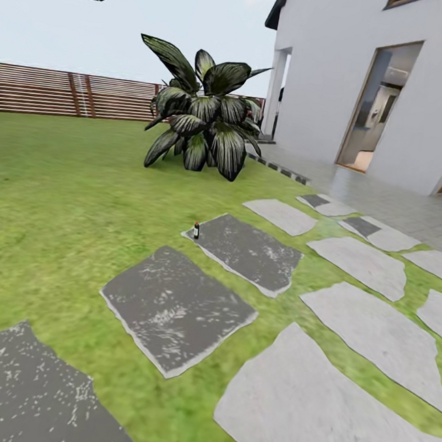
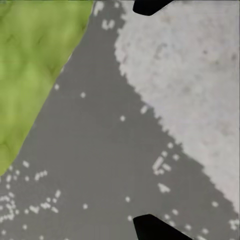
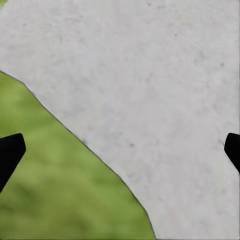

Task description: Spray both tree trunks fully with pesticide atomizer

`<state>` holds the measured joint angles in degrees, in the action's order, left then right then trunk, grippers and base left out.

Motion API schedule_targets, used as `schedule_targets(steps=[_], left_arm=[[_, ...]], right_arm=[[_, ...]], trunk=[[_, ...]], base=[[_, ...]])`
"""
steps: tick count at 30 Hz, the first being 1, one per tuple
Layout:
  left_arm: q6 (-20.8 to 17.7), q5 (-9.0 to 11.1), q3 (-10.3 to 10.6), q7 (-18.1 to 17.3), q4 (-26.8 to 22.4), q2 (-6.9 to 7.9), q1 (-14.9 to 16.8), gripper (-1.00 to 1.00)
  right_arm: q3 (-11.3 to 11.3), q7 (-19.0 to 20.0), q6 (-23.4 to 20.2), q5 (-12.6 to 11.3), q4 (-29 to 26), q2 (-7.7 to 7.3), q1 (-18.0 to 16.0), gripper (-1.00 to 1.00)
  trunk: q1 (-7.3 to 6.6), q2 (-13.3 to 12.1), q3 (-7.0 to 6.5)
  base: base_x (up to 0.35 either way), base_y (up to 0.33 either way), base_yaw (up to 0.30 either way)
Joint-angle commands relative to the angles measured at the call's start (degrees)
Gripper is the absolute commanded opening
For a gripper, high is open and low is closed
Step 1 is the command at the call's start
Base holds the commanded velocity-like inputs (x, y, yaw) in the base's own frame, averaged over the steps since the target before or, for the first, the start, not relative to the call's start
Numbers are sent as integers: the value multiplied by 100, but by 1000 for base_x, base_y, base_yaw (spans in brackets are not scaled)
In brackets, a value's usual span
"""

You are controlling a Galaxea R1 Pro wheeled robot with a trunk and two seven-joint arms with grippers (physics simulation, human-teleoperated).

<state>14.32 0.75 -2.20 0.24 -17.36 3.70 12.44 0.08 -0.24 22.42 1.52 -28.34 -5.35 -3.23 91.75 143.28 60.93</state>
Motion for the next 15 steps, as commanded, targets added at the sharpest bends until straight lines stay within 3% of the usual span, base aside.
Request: schedule_targets(steps=[1, 15], left_arm=[[19, 7, -9, 2, 5, -1, 3, 100], [19, 13, -9, 2, 5, -1, 2, 100]], right_arm=[[0, -3, 16, 15, 4, -1, -2, 100], [0, -3, 16, 22, 4, -1, -2, 100]], trunk=[[2, 1, 5], [2, 1, 5]], base=[[340, 0, 0], [340, 0, 0]])
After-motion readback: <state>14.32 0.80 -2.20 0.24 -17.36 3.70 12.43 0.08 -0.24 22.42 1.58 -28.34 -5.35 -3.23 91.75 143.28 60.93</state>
